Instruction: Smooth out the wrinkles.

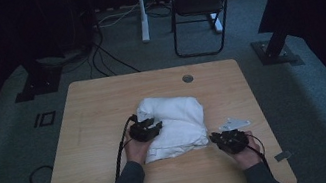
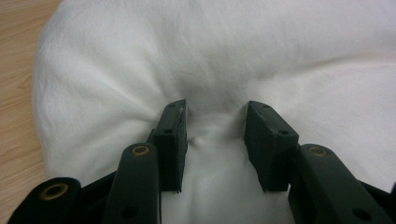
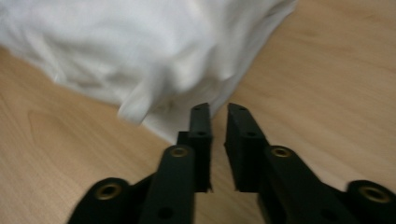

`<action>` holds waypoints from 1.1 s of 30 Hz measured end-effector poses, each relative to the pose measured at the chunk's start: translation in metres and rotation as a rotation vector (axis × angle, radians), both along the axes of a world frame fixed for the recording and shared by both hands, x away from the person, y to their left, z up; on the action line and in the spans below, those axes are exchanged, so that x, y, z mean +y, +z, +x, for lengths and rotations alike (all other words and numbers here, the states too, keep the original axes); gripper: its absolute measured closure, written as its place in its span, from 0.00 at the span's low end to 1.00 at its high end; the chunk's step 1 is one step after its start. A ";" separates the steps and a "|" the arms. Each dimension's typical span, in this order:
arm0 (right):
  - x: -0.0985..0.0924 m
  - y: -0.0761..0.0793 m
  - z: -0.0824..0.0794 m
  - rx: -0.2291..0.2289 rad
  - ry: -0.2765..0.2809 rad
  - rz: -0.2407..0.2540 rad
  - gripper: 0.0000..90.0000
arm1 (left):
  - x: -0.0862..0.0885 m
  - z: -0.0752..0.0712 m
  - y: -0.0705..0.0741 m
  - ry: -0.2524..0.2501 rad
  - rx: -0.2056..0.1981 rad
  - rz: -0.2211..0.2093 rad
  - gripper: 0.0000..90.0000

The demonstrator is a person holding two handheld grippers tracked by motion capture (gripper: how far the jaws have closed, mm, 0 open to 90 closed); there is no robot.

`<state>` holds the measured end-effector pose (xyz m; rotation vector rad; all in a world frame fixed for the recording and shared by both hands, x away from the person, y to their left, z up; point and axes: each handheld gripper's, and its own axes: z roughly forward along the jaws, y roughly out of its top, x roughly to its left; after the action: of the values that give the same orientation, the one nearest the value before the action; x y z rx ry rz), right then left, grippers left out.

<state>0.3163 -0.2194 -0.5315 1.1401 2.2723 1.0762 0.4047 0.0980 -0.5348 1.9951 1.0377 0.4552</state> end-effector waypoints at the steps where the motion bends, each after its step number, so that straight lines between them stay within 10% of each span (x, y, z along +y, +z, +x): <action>1: -0.003 0.003 0.000 -0.017 -0.016 0.006 0.80 | 0.000 0.000 0.000 0.000 0.002 -0.001 0.66; 5: -0.008 0.022 0.006 -0.080 -0.040 0.095 0.63 | 0.000 -0.001 0.002 -0.001 -0.005 -0.008 0.64; 10: 0.014 0.047 0.030 -0.156 -0.011 0.083 0.50 | 0.003 -0.004 0.012 0.001 -0.012 -0.036 0.58; 18: 0.030 0.052 0.097 -0.067 -0.045 0.115 0.35 | -0.001 -0.037 0.041 -0.078 -0.080 -0.089 0.57; 22: 0.038 0.046 0.115 -0.010 -0.009 0.097 0.45 | -0.010 -0.052 0.036 -0.136 -0.065 -0.103 0.57; 23: 0.041 0.044 0.123 -0.008 0.026 0.064 0.75 | -0.012 -0.056 0.033 -0.150 -0.058 -0.098 0.57; 25: 0.042 0.045 0.130 -0.019 -0.006 0.047 0.84 | -0.018 -0.062 0.027 -0.182 -0.038 -0.096 0.57; 33: 0.034 0.033 0.151 0.019 -0.116 0.068 0.85 | -0.034 -0.081 0.008 -0.278 0.001 -0.076 0.58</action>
<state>0.4677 -0.1852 -0.4982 1.2971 2.1687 1.1088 0.3239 0.0642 -0.5263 2.0321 0.7505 0.2612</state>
